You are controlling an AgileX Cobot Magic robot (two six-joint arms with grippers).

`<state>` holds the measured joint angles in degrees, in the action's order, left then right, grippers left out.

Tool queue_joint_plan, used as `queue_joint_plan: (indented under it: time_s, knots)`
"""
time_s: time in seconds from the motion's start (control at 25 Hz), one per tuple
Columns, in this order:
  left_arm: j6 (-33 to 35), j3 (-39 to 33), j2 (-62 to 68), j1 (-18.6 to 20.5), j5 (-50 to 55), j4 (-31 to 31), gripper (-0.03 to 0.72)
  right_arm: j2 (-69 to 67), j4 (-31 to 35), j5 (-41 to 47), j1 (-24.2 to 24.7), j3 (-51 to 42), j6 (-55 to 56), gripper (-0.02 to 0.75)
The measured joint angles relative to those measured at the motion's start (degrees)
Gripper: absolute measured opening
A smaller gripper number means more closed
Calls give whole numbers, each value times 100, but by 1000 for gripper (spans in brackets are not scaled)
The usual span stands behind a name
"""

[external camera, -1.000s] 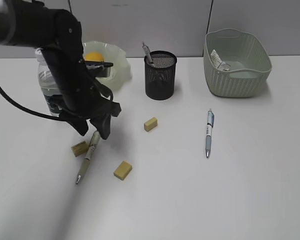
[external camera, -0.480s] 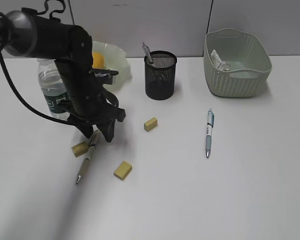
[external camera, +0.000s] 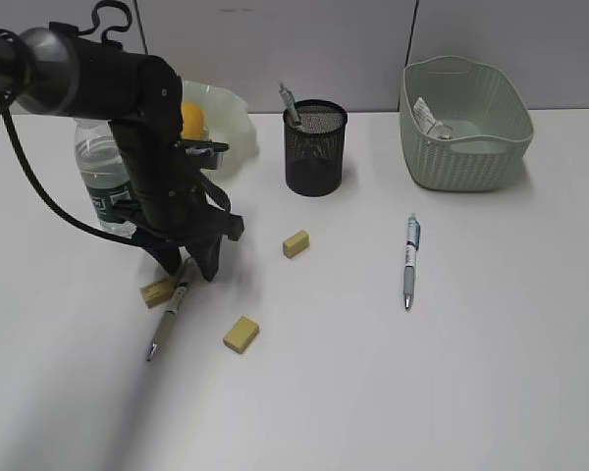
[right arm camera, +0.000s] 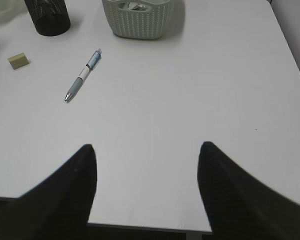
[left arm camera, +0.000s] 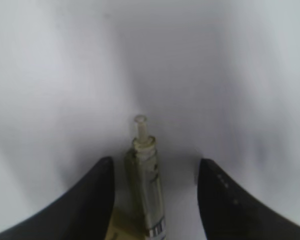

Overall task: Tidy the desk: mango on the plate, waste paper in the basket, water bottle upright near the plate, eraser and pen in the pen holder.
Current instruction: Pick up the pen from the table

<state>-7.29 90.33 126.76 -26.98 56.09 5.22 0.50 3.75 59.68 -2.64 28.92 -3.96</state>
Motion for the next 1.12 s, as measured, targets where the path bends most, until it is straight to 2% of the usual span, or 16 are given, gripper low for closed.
queue_joint_plan:
  time_s: [0.24, 0.44, 0.52, 0.8, 1.12]
  knots:
    - [0, 11, 26, 0, 62, -73, 344, 0, 0, 0, 0, 0, 0, 505]
    - [24, 11, 32, 11, 113, -106, 188, 0, 0, 0, 0, 0, 0, 505]
    - [24, 11, 32, 11, 131, -101, 158, 0, 0, -5, 0, 0, 0, 505]
    - [61, 11, 32, 11, 135, -71, 146, 0, 0, -5, 0, 0, 0, 505]
    - [65, 173, 26, -97, 371, 284, 145, 0, 0, -5, 0, 0, 0, 505]
